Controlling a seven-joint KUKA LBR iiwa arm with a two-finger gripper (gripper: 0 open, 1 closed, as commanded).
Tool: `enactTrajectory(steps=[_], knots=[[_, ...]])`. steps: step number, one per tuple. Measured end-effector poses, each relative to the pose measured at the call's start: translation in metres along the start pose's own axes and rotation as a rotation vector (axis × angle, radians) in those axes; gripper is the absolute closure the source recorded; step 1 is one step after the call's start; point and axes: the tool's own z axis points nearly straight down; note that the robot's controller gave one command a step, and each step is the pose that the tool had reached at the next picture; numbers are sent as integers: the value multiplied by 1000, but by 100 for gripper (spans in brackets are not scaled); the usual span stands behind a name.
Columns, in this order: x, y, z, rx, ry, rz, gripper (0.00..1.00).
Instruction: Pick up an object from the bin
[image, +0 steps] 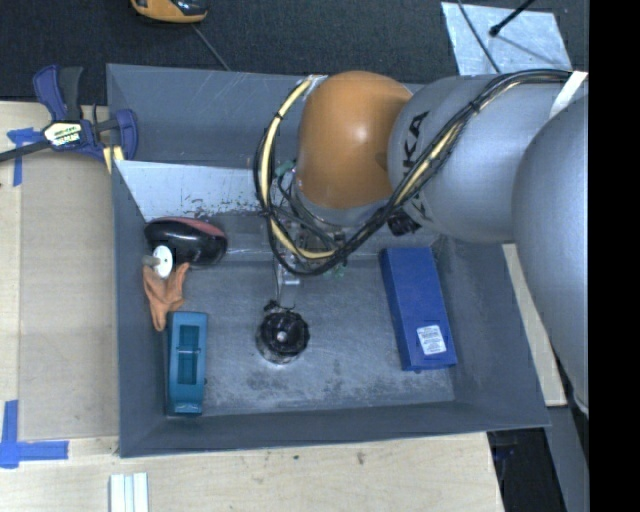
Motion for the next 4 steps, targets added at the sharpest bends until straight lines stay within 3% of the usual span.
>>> enactTrajectory(steps=[1, 2, 3, 4], knots=[[16, -27, 40, -1, -5, -77, 0], [26, -46, 87, -2, 7, -109, 0], [38, -46, 86, -1, -12, -76, 100], [38, -46, 86, -2, -12, -76, 100]])
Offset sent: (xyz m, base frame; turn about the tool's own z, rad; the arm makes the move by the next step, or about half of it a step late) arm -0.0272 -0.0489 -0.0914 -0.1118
